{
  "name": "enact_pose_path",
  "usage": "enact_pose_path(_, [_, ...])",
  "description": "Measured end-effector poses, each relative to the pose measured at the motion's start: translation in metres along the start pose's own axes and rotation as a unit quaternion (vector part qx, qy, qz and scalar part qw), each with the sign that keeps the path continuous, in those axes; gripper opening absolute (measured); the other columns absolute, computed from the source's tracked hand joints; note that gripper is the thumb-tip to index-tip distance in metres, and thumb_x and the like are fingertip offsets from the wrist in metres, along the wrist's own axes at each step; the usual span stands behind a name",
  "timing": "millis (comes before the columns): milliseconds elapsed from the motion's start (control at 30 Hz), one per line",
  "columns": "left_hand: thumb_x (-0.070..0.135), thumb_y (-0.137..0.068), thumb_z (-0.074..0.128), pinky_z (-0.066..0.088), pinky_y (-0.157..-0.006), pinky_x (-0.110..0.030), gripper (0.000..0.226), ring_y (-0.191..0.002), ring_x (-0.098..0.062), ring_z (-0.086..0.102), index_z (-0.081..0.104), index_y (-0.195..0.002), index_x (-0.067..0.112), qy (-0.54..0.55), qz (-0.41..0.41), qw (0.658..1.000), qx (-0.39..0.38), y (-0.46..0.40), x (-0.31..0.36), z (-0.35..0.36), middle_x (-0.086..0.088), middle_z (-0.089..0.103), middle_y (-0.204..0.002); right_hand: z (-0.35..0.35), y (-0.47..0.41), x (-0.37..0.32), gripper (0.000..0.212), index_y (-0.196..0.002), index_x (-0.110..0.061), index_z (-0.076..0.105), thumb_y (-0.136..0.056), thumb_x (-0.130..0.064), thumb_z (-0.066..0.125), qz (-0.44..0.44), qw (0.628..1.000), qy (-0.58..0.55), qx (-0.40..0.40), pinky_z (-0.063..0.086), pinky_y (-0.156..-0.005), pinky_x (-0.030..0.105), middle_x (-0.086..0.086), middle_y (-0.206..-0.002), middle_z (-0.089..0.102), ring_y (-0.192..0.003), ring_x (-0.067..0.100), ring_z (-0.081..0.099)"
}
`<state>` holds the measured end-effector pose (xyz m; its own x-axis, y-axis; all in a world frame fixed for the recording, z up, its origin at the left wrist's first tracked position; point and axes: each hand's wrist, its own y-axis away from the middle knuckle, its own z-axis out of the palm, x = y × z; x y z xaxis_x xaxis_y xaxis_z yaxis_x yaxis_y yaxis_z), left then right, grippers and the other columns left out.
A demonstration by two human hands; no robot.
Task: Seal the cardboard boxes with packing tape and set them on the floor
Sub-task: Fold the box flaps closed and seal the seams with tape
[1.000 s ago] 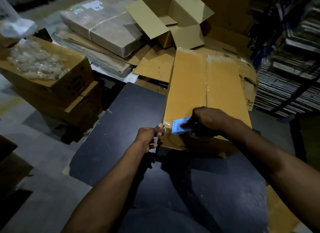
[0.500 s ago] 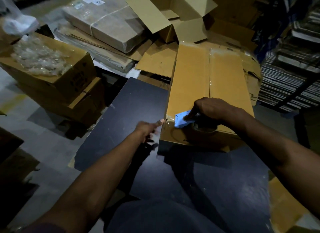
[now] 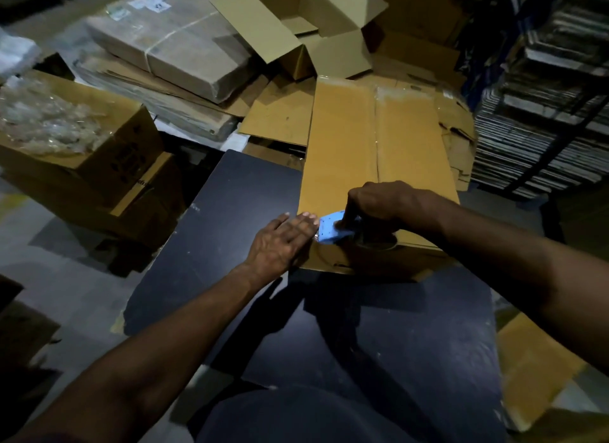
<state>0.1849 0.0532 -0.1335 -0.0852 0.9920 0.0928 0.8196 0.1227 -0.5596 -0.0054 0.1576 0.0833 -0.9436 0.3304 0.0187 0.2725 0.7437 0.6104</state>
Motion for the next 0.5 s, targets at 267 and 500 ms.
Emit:
enact_pose_path(267, [0.016,-0.093,0.044,0.045,-0.113,-0.051,0.057,-0.145,-0.023,0.047,0.055,-0.149,0.009,0.005,0.004,0.998,-0.060,0.002,-0.004,-0.004,-0.009,0.051,-0.156,0.010,0.024,0.039,0.048,-0.131,-0.027,0.059,-0.095,-0.059,0.061,0.051,0.997,0.034,-0.035,0.049,-0.086,0.036,0.002,-0.130,0.059,-0.110,0.025,0.062])
enact_pose_path(500, [0.024,-0.109,0.024,0.045,-0.114,-0.048,0.052,-0.148,-0.020,0.044,0.054,-0.150,0.012,0.020,-0.030,0.996,-0.081,0.001,-0.001,-0.010,-0.006,0.049,-0.158,0.016,0.032,0.056,0.045,-0.124,-0.029,0.061,-0.093,-0.062,0.061,0.062,0.997,-0.001,-0.037,0.043,-0.080,0.033,0.001,-0.128,0.062,-0.109,0.024,0.064])
